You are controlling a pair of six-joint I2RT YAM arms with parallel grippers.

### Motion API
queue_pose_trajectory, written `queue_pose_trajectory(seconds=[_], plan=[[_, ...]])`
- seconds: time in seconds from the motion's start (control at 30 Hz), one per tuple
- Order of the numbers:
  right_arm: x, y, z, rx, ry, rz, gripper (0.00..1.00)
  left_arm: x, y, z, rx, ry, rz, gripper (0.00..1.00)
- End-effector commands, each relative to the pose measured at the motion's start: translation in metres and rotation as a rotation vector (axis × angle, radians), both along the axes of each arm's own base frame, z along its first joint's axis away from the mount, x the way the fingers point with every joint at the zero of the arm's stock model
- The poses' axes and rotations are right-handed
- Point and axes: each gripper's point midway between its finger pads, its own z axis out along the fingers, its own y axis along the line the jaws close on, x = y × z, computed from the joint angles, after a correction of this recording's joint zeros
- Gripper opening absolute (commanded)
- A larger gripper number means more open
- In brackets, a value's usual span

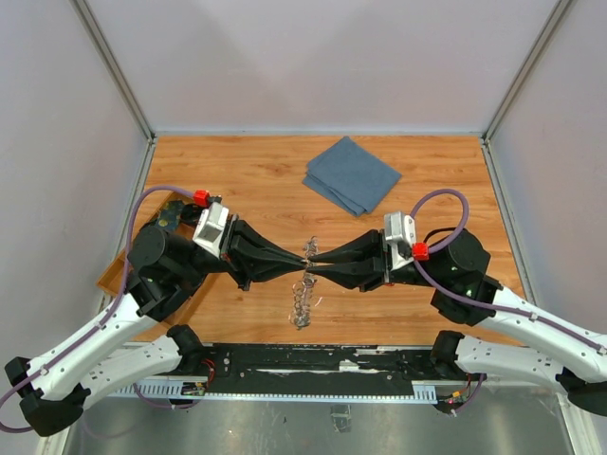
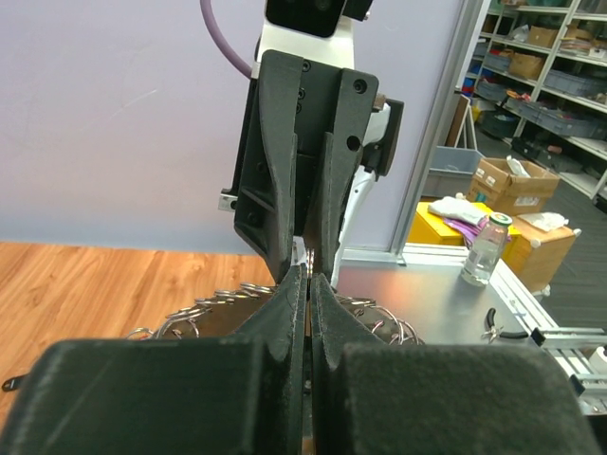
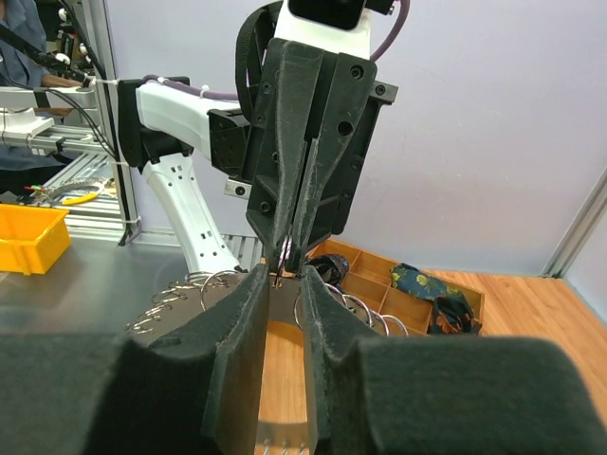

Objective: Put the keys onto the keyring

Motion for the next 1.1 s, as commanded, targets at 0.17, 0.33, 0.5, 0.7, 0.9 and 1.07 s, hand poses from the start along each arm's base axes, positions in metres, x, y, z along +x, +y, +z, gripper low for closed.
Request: queue_pose_trajectory(seconds=[0.17,0.33,0.5,0.7,0.9,1.07], plan=[[-0.008,-0.001,0.017,0.047,-0.011,0.035,0.18,-0.01,0.006,0.021,-0.068,-0.062,-0.021,0.0],[-0.006,0.001,0.018,0.043,-0.007,0.032,0.13,-0.011,0.005,0.019,-0.059,-0.061,-0.029,0.01],[-0.004,0.004,0.018,0.039,-0.017,0.029,0.03,-0.012,0.004,0.015,-0.042,-0.06,-0.038,0.0],[0.002,-0.003,0.023,0.066,-0.115,-0.038,0.0,-0.007,0.004,0.008,0.018,-0.06,-0.009,0.11],[0.008,-0.021,0.022,0.057,-0.43,-0.163,0.0,0.004,0.014,0.015,0.053,-0.054,0.107,0.37],[0.006,-0.027,0.018,0.032,-0.656,-0.197,0.0,0.013,0.022,0.015,0.107,-0.05,0.187,0.4]])
